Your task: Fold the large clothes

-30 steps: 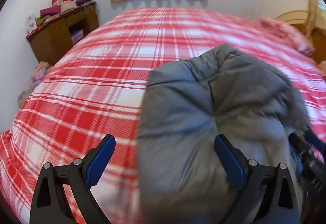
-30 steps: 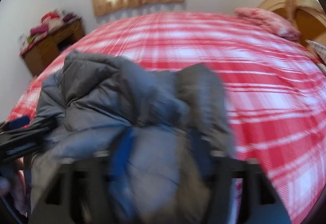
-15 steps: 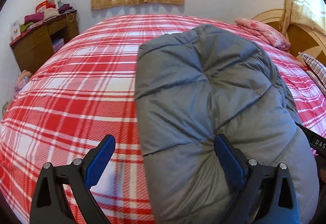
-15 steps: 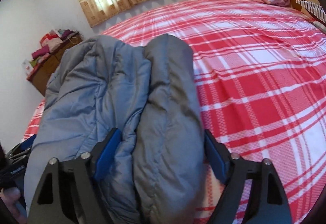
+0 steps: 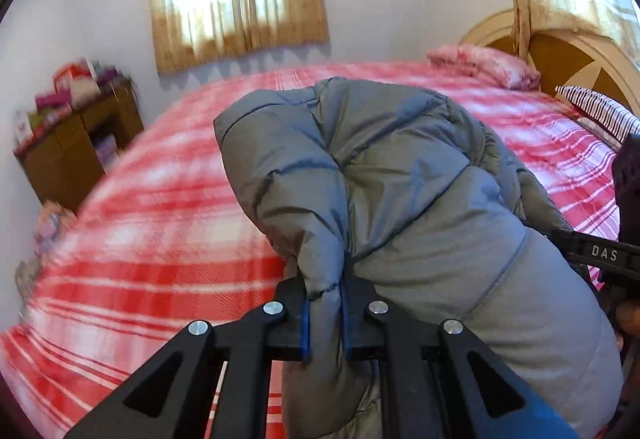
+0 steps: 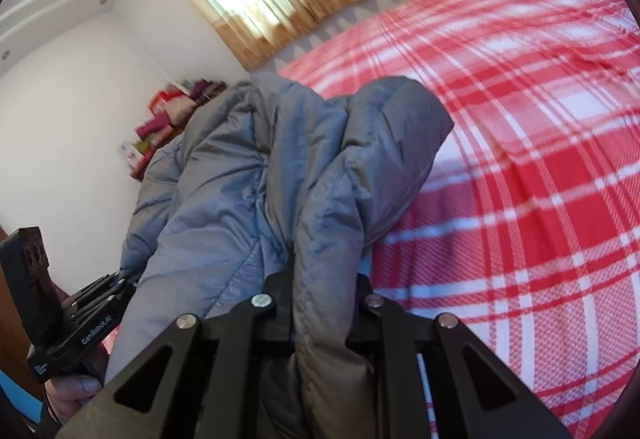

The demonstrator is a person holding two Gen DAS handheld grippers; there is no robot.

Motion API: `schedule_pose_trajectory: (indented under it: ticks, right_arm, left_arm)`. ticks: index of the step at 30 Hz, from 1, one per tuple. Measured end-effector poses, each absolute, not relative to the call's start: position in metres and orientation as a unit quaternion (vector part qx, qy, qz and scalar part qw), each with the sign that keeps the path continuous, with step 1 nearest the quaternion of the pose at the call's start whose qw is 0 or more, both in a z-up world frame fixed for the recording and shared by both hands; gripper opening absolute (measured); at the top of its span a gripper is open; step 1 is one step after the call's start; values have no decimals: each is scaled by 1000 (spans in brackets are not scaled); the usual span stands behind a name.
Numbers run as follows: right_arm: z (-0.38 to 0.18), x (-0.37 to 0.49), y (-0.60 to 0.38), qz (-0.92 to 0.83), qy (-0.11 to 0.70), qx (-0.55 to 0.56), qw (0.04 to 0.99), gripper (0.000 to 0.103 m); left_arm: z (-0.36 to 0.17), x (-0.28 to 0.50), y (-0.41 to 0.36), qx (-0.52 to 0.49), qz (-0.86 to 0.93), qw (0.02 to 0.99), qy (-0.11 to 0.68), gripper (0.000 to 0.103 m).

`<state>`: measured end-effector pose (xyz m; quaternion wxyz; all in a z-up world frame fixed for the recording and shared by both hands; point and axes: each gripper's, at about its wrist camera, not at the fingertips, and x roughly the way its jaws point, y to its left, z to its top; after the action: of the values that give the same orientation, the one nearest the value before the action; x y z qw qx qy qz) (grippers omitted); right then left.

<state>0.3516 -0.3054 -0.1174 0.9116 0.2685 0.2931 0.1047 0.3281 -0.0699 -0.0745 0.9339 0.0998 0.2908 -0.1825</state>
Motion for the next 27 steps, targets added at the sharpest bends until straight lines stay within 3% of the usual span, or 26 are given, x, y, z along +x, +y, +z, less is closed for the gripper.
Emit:
schedule_pose_trajectory:
  ticks: [10,27]
  right_arm:
    - [-76,376,-246,179,266,226,920,17]
    - [-90,444,-140,245,313,150,905,16]
  left_arm:
    - [-21,310,6,85,-121,957,248,10]
    - [-57,318,124,24,-33,960,278,10]
